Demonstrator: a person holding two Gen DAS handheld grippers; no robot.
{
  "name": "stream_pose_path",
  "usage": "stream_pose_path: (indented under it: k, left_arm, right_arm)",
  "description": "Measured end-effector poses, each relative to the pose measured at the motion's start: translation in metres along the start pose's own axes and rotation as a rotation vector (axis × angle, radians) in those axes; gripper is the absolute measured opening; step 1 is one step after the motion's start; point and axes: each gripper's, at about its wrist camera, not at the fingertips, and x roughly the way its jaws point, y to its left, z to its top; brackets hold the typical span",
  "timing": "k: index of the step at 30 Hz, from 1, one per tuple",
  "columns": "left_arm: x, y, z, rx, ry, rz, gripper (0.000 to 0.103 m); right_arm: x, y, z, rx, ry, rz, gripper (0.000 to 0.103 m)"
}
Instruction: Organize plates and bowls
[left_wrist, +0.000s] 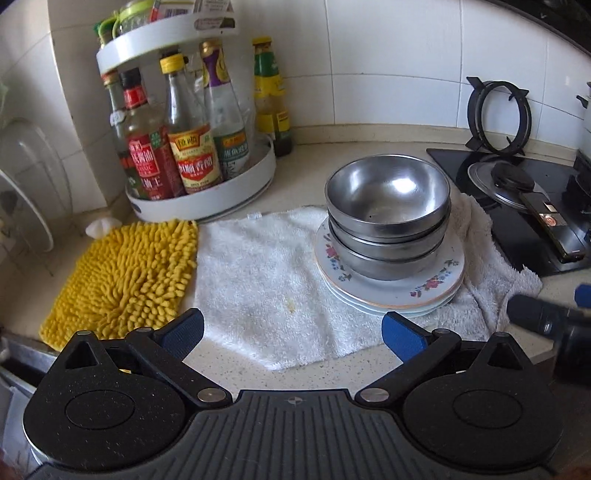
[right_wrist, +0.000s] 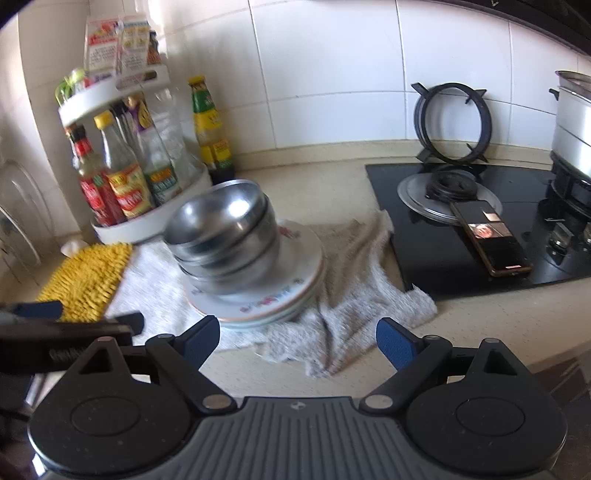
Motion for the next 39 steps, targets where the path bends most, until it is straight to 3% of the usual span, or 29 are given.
stream_pose_path:
  k: [14, 39]
  left_arm:
    - [0.002, -0.005, -0.005, 0.027, 0.043, 0.012, 0.103]
    - [0.019, 0.001, -0.003, 0.003, 0.13, -0.013, 0.103]
  right_arm:
    - [0.019, 0.006, 0.002, -0.019, 0.042, -0.067, 0.103]
    - [0.029, 0.016, 0.003, -0.03, 0.098, -0.083, 0.103]
